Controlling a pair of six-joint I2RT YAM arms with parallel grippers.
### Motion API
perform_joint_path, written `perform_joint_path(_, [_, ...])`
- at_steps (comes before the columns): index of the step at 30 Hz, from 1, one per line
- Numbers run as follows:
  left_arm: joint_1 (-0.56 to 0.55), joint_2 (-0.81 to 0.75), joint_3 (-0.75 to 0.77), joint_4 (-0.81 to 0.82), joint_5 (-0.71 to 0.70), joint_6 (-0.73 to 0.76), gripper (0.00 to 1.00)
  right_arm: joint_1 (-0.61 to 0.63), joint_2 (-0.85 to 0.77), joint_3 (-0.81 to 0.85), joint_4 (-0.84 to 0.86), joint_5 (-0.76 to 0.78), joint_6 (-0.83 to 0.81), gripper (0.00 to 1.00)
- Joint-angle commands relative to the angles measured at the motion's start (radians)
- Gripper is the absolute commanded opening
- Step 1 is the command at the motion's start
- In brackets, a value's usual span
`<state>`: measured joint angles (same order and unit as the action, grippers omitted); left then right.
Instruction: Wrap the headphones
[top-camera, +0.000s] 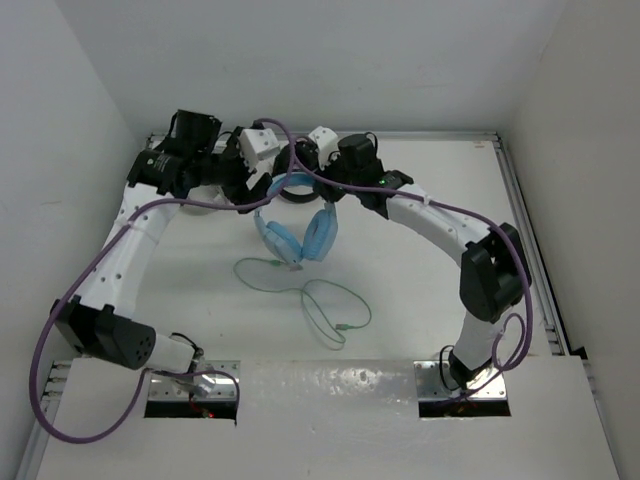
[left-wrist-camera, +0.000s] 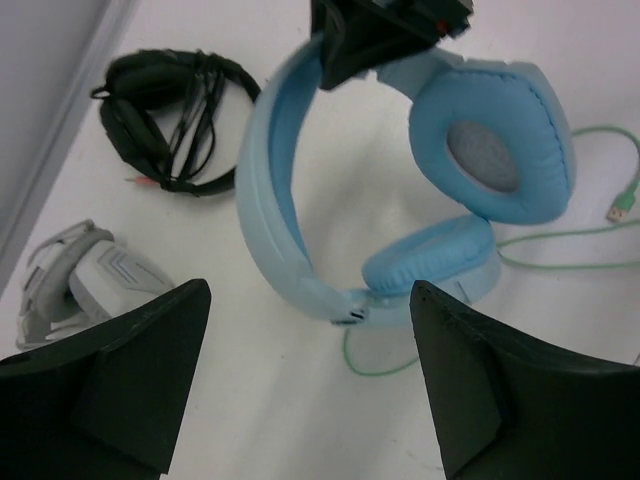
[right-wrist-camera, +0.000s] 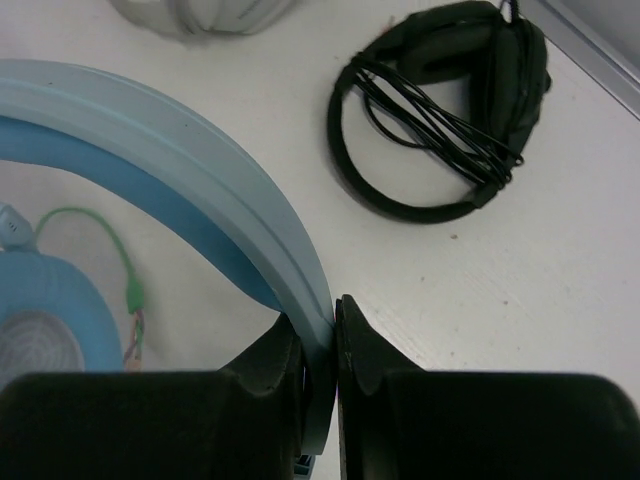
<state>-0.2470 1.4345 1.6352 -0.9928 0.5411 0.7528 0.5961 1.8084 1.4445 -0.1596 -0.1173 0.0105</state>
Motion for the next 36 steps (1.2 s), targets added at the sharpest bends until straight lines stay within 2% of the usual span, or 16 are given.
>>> perform_joint_path(1, [-0.014, -0.051, -0.050, 0.138, 0.011, -0.089, 0.79, 0.013, -0.073, 0.039, 0.043, -0.137, -0.011, 0.00])
perform_joint_path(4, [-0.089, -0.054, -0.136, 0.218, -0.157, -0.116, 0.79, 0.040, -0.093, 0.039, 0.057, -0.134, 0.028, 0.00])
perform_joint_path(8, [-0.115, -0.055, -0.155, 0.293, -0.231, -0.171, 0.77, 0.074, -0.115, 0.021, 0.084, -0.130, 0.043, 0.00])
perform_joint_path(11, [-0.132, -0.043, -0.156, 0.283, -0.260, -0.152, 0.73, 0.082, -0.126, 0.007, 0.109, -0.131, 0.094, 0.00])
perform_joint_path(14, [-0.135, -0.043, -0.176, 0.266, -0.329, -0.147, 0.63, 0.082, -0.144, -0.010, 0.133, -0.128, 0.120, 0.00])
perform_joint_path(15, [-0.136, -0.048, -0.181, 0.264, -0.340, -0.145, 0.56, 0.082, -0.161, -0.018, 0.141, -0.122, 0.123, 0.00])
perform_joint_path(19, [-0.144, -0.049, -0.175, 0.217, -0.385, -0.103, 0.48, 0.082, -0.193, -0.041, 0.154, -0.105, 0.132, 0.00])
perform_joint_path(23, [-0.149, -0.048, -0.187, 0.169, -0.398, -0.105, 0.36, 0.082, -0.215, -0.044, 0.172, -0.087, 0.158, 0.00])
perform_joint_path(25, [-0.150, -0.048, -0.189, 0.158, -0.397, -0.127, 0.15, 0.080, -0.224, -0.045, 0.192, -0.068, 0.180, 0.00])
perform_joint_path(26, [-0.152, -0.046, -0.189, 0.154, -0.405, -0.138, 0.01, 0.082, -0.227, -0.045, 0.204, -0.064, 0.184, 0.00])
perform_joint_path(27, [-0.153, -0.048, -0.187, 0.154, -0.411, -0.153, 0.00, 0.080, -0.228, -0.045, 0.207, -0.059, 0.192, 0.00])
perform_joint_path(28, [-0.153, -0.046, -0.181, 0.151, -0.417, -0.185, 0.00, 0.080, -0.230, -0.042, 0.210, -0.052, 0.197, 0.07])
perform_joint_path(29, [-0.152, -0.046, -0.178, 0.148, -0.432, -0.205, 0.00, 0.080, -0.231, -0.039, 0.210, -0.048, 0.198, 0.37])
perform_joint_path(31, [-0.152, -0.043, -0.167, 0.145, -0.449, -0.283, 0.00, 0.079, -0.236, -0.033, 0.209, -0.035, 0.203, 0.61])
perform_joint_path(32, [-0.152, -0.043, -0.167, 0.143, -0.461, -0.306, 0.00, 0.079, -0.251, -0.033, 0.209, -0.022, 0.201, 0.80])
perform_joint_path(36, [-0.150, -0.040, -0.167, 0.161, -0.507, -0.438, 0.00, 0.062, -0.329, -0.047, 0.206, 0.025, 0.184, 0.99])
